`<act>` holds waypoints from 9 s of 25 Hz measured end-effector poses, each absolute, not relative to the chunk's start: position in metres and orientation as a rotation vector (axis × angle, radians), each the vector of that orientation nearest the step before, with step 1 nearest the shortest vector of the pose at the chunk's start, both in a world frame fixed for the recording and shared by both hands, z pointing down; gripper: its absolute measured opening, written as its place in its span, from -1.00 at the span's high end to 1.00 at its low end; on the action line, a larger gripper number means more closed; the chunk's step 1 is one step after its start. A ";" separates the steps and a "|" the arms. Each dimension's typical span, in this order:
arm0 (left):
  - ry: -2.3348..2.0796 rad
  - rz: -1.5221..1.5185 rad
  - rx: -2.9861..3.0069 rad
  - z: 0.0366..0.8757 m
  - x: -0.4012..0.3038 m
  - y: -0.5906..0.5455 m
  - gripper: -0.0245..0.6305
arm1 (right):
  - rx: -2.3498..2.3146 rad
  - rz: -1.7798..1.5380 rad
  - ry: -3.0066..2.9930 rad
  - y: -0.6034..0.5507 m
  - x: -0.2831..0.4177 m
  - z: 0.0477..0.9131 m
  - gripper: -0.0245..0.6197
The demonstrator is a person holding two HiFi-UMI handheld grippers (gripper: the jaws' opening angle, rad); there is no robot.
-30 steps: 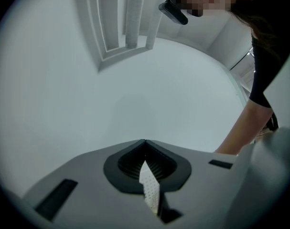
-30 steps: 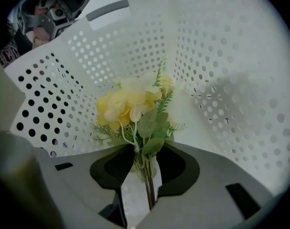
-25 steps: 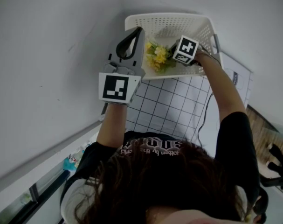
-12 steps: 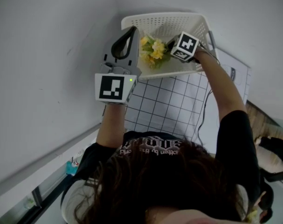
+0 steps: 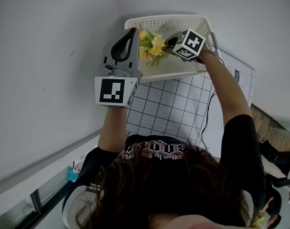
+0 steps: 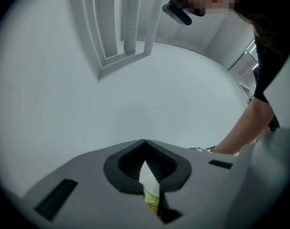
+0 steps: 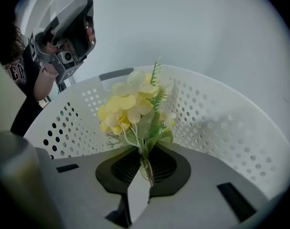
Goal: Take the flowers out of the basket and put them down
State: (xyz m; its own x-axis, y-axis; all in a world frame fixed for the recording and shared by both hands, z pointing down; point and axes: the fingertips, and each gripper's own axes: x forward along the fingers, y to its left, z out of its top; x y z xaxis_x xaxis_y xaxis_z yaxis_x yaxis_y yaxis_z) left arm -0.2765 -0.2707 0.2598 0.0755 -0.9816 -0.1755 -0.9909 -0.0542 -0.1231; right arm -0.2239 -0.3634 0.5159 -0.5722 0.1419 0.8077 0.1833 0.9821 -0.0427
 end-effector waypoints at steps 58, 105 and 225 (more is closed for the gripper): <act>1.781 0.126 -2.249 0.219 -0.175 -0.267 0.92 | 0.223 -0.135 -2.527 -0.405 -0.117 0.296 0.73; 1.577 0.165 -2.404 0.216 -0.063 -0.254 0.92 | 0.511 -0.080 -2.492 -0.384 0.039 0.288 0.73; 1.223 0.015 -2.766 0.345 0.100 -0.213 0.92 | 1.394 0.149 -2.691 -0.202 0.242 0.377 0.76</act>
State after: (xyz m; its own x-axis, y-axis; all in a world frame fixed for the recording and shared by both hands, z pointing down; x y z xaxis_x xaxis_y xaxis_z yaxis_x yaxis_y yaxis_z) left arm 0.1002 -0.2134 0.3451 0.6739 -0.7367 -0.0567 -0.7379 -0.6670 -0.1029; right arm 0.2423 -0.2018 0.3775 -0.5732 -0.8074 0.1398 -0.8179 0.5741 -0.0376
